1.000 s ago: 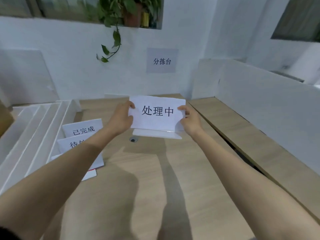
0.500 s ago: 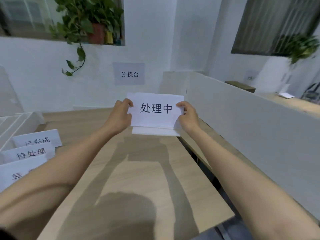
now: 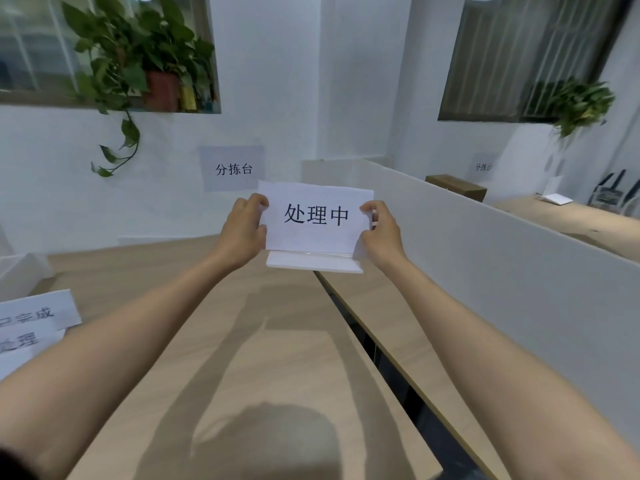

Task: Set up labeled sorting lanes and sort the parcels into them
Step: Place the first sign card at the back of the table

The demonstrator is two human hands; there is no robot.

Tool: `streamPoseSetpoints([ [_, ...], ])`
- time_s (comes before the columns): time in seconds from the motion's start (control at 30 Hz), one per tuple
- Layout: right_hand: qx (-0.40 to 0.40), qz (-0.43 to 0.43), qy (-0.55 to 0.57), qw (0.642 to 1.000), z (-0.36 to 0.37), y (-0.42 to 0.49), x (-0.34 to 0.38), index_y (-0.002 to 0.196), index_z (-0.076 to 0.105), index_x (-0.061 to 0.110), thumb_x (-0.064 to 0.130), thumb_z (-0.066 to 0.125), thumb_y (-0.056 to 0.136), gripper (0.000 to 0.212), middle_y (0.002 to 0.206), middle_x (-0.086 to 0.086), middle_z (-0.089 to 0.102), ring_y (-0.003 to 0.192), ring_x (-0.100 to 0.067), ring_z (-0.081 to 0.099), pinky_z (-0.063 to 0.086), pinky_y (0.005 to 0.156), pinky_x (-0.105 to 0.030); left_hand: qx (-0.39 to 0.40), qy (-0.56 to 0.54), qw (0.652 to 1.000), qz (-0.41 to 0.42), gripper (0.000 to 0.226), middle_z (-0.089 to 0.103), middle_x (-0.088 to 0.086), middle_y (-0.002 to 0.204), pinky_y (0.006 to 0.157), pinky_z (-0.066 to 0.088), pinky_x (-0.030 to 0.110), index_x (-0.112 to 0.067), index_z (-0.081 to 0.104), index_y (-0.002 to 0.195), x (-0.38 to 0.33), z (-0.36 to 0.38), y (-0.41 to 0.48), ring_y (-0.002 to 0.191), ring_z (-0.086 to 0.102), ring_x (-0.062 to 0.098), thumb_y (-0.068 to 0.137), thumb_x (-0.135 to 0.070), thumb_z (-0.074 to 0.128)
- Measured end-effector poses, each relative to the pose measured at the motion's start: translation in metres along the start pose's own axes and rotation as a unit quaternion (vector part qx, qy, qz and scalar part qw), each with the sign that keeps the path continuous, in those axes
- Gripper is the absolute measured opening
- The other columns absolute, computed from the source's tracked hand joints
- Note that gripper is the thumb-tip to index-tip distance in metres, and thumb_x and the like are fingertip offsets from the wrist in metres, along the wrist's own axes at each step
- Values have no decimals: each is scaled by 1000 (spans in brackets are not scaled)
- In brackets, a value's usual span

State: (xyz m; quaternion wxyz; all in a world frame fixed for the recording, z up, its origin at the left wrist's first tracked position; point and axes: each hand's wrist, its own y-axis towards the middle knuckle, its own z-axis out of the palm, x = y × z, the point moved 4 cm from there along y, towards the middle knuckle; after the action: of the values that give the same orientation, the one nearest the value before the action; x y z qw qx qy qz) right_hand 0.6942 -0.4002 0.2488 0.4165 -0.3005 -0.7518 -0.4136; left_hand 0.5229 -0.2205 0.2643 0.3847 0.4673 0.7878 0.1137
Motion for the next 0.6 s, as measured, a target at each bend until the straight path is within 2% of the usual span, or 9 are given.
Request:
streamPoseSetpoints([
  [0.13,-5,-5,-12,1000,-1,39,-10,119,49,19,-19,34,81,57,130,-2,50,114,-16,50,42,67,-16,-2,-6,1000,6,36,45,17,119,86,42,36,-9,44,124,3,20,35,102,51,31,89,1,49],
  [0.27,-8,-12,-19,1000,5,80,-19,120,49,18,-19,35,81,55,130,-3,50,114,-17,50,47,78,-26,-9,-14,1000,5,37,45,17,120,87,42,34,-9,44,125,14,40,73,102,51,30,89,1,49],
  [0.37,-2,-6,-17,1000,15,107,-30,120,49,18,-18,35,82,54,126,0,50,117,-20,51,49,82,-29,-7,-23,1000,-3,37,46,18,120,86,40,33,-8,45,124,25,58,93,102,51,30,89,2,50],
  [0.47,3,8,-13,1000,26,127,-44,121,50,18,-18,35,80,56,125,1,49,114,-20,51,47,76,-24,-8,-37,999,-26,38,45,14,116,83,39,31,-9,46,123,40,74,107,94,50,25,87,2,50],
  [0.6,27,29,-5,999,43,151,-63,122,50,17,-18,33,79,59,122,2,47,96,-15,51,44,60,-18,-3,-46,997,-61,39,43,8,110,79,40,31,-12,47,122,62,94,123,90,52,26,86,2,48],
])
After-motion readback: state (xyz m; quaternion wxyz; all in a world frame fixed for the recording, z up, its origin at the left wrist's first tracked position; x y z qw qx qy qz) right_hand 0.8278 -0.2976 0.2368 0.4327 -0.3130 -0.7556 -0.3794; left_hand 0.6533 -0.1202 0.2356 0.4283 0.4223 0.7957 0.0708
